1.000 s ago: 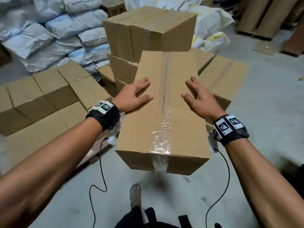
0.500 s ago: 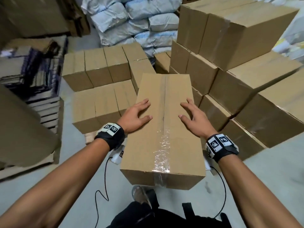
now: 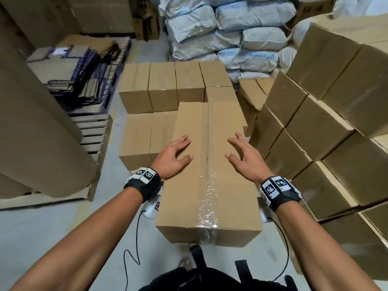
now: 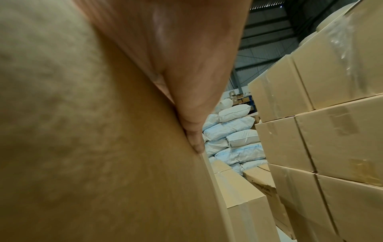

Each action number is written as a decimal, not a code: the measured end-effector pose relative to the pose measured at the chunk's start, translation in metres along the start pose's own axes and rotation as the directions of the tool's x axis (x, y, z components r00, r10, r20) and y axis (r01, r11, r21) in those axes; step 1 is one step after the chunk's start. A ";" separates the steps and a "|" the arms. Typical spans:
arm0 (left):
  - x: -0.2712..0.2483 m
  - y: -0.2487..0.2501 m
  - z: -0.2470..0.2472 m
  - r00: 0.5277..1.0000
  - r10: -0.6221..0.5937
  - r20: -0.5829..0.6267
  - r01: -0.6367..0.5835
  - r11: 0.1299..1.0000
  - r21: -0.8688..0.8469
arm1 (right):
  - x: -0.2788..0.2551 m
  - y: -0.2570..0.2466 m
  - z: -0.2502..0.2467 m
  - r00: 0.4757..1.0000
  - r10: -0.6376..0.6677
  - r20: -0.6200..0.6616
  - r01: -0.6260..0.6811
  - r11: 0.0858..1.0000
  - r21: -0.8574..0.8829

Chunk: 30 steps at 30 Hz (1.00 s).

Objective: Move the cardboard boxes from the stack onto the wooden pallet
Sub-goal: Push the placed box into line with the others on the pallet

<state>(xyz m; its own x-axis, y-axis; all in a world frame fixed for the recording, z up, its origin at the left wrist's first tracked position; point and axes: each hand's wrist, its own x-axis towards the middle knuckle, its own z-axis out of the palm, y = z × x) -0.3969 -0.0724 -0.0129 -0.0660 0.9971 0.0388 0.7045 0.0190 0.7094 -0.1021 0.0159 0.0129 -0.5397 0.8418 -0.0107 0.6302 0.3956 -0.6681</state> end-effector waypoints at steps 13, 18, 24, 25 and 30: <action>0.142 -0.090 -0.049 1.000 -0.025 -0.003 0.025 0.998 0.057 | 0.190 0.014 0.025 0.996 -0.045 0.072 0.042 0.998 0.045; 0.227 -0.127 -0.051 0.998 -0.057 -0.012 0.058 0.996 0.073 | 0.293 0.046 0.034 0.993 -0.064 0.097 0.060 0.997 0.041; 0.335 -0.174 -0.057 0.991 -0.119 -0.056 0.122 0.991 0.059 | 0.426 0.082 0.039 0.987 -0.101 0.129 0.090 0.992 0.083; 0.352 -0.181 -0.058 0.990 -0.126 -0.059 0.130 0.990 0.058 | 0.445 0.088 0.039 0.985 -0.102 0.140 0.090 0.992 0.087; 0.416 -0.213 -0.059 0.986 -0.160 -0.049 0.163 0.985 0.059 | 0.521 0.112 0.048 0.978 -0.099 0.183 0.082 0.992 0.095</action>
<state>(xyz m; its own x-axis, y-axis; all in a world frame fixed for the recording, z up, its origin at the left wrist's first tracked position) -0.6161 0.3342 -0.1061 -0.2123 0.9764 -0.0408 0.7246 0.1853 0.6638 -0.3398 0.4807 -0.1034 -0.6923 0.7171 -0.0806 0.5278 0.4270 -0.7342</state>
